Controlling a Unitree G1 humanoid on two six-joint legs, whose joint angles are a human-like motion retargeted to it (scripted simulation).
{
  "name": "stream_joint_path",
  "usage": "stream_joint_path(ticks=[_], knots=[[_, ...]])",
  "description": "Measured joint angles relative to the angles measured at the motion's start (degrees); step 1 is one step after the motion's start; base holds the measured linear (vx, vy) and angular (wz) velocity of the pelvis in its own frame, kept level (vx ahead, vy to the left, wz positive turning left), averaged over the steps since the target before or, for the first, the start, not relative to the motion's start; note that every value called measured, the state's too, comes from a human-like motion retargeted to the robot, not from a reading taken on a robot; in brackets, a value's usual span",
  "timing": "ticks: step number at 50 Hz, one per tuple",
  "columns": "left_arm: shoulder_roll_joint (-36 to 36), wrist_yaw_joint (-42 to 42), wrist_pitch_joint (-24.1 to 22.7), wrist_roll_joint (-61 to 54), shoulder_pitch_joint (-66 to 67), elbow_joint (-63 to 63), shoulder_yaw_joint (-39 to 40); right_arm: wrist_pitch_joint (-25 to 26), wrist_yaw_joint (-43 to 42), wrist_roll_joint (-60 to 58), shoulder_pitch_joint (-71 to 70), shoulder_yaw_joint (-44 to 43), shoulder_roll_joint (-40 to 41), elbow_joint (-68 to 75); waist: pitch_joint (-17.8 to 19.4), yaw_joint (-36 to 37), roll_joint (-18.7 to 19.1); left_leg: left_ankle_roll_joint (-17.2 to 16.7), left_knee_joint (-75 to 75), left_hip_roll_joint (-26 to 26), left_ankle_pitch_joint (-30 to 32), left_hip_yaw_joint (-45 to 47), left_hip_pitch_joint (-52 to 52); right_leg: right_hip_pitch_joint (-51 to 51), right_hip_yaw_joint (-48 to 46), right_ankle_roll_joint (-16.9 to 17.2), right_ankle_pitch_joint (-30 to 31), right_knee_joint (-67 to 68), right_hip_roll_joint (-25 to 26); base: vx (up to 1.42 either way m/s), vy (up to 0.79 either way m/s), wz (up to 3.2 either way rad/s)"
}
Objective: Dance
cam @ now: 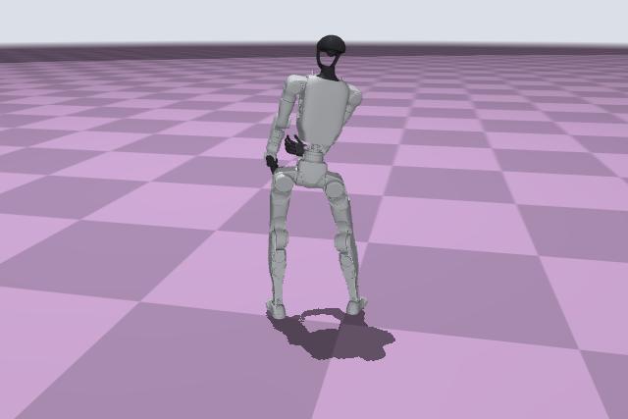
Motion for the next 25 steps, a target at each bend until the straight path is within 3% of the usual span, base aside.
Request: stream_joint_path(ticks=[5, 11, 16, 21, 25], knots=[[12.3, 4.5, 3.1, -2.1, 12.3, 1.0, 22.8, 0.9, -2.0, 6.9, 3.6, -12.3, -7.7, 9.8, 1.9, -1.1, 1.6, 2.7, 5.1, -5.2, -5.9, 3.5, -0.3, 1.2, -0.9, -0.5, 8.3, -5.0, -4.3, 0.50, 0.48, -0.63], [22.1, 6.0, 4.7, -8.8, 24.3, -2.5, 51.3, 4.7, -7.6, 9.2, 12.8, -25.9, -23.4, 19.2, 3.3, -0.3, 4.5, 5.4, 6.6, -7.9, -5.9, 5.7, -0.7, 4.4, -14.0, -5.9, 22.7, -11.7, -5.6, 0.32, 0.34, -0.23], [31.7, 6.1, 5.8, -10.7, 28.4, -4.8, 67.9, 8.2, -12.6, 6.8, 24.8, -40.8, -33.5, 19.9, 5.3, 1.8, 6.9, 7.2, 3.0, -9.7, -3.4, 5.9, 1.8, 5.9, -26.4, -5.3, 23.5, -6.3, -6.0, 0.19, 0.20, -0.03], [43.5, 6.0, 5.5, -8.4, 29.7, -6.5, 77.4, 15.2, -20.6, 0.3, 34.5, -59.3, -38.9, 17.0, 6.9, 3.2, 8.7, 9.5, -4.6, -12.5, 0.6, 4.6, 5.7, 5.5, -26.4, -5.1, 23.5, -0.8, -6.1, 0.11, 0.13, 0.13], [53.2, 8.4, 4.1, -10.0, 31.0, -6.7, 84.1, 19.2, -27.8, -2.6, 39.9, -67.4, -44.9, 14.7, 6.8, 3.3, 11.4, 11.0, -10.8, -12.7, 4.0, 4.1, 7.6, 4.7, -24.3, -4.2, 23.5, 0.5, -3.0, 0.08, 0.11, -0.08]])
